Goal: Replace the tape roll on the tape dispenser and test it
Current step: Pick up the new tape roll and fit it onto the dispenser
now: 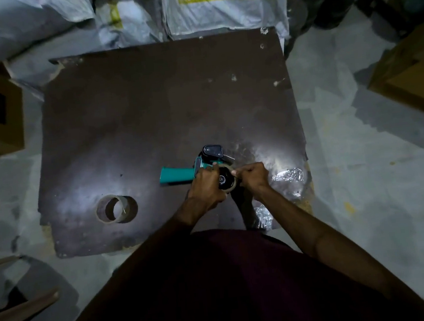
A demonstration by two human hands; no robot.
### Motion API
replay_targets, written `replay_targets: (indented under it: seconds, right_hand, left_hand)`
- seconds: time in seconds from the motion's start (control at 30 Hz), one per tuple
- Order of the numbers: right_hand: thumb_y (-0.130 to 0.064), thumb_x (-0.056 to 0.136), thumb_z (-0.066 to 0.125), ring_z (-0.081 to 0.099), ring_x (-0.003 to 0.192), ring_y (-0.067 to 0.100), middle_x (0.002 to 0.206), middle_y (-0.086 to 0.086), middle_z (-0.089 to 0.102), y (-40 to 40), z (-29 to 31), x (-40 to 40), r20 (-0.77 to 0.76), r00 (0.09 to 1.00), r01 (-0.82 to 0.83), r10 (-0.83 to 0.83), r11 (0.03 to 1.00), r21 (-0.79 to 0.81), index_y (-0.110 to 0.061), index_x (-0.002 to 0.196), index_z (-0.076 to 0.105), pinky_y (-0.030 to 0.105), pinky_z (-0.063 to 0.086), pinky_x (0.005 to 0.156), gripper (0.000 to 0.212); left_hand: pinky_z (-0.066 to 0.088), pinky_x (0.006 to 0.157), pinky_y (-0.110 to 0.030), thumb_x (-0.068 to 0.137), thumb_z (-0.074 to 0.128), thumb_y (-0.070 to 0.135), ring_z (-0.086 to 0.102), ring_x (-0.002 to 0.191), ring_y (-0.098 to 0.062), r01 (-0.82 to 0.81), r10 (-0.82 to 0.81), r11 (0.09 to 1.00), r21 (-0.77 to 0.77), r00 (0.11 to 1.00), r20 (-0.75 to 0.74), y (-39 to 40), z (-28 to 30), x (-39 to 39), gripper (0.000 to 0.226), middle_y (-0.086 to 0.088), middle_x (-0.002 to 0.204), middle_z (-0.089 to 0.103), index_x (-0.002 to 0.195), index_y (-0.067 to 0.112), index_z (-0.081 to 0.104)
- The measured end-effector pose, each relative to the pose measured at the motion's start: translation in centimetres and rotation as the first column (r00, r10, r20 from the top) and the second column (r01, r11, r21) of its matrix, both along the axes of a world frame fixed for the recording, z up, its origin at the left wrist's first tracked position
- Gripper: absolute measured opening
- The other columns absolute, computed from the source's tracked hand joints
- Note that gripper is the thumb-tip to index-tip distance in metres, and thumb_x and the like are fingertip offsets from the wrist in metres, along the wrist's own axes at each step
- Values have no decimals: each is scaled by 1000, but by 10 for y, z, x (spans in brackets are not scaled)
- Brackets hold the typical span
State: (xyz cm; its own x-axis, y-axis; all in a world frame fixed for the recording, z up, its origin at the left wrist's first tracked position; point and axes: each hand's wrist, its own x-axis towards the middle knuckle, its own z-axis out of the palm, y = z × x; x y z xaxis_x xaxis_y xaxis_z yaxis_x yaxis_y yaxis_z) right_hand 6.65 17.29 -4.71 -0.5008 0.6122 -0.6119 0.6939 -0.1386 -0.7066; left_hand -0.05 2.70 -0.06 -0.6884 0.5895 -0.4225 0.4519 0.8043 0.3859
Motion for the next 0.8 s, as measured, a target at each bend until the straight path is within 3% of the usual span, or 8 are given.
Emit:
replay_targets:
  seconds: [0.17,0.27,0.33,0.4,0.53,0.67,0.8]
  right_hand:
    - [-16,76,84,73,73,14,80,1,78,-2,-1,6,-93,992,-83,86,996,38,-18,85,82,39,63,80,9]
    - [-21,84,78,74,80,16,88,3,80,-7,2,13,-143,984,-97,108,992,84,-19,94,82,45,63,83,12]
    - [-26,89,74,74,85,19,91,5,79,-10,8,16,-149,983,-92,108,990,107,-16,99,81,46,62,84,15]
    - [-24,93,69,74,90,21,98,8,79,-12,16,18,-153,982,-94,114,986,136,-13,104,79,45,61,87,18]
    - [-14,94,66,68,89,16,102,10,77,-17,32,22,-169,971,-120,172,953,277,-9,105,76,31,56,84,16]
    - [-13,94,64,64,93,17,113,6,67,-25,35,29,-189,938,-182,292,875,448,-16,117,70,27,52,80,24]
    - [-8,93,62,59,114,19,132,5,59,-29,28,34,-136,854,-352,501,752,558,-20,127,66,28,49,95,37]
  left_hand:
    - [44,112,-47,78,85,27,43,136,-41,42,-41,999,-19,999,17,-6,-8,15,110,-24,149,44,157,-6,18]
    - [49,105,-41,69,90,24,55,127,-35,45,-57,993,110,992,111,-17,4,4,95,-18,138,57,149,3,42]
    - [52,99,-39,72,85,19,63,116,-31,13,-27,975,223,998,63,-29,12,-8,67,-13,128,65,134,9,59]
    - [51,98,-42,79,72,7,62,116,-35,-29,34,966,255,999,-14,-42,17,-21,53,-15,128,66,131,7,62]
    - [44,98,-46,83,71,22,58,115,-43,19,-18,1000,9,991,-129,-68,9,-41,43,-21,121,64,123,5,63]
    - [42,100,-44,84,66,20,54,122,-42,45,-60,994,-103,988,-145,-76,12,-30,57,-20,132,59,140,9,55]
    - [49,92,-43,90,60,25,60,115,-38,17,-37,991,-132,988,-147,-74,6,-17,55,-18,128,61,145,18,52]
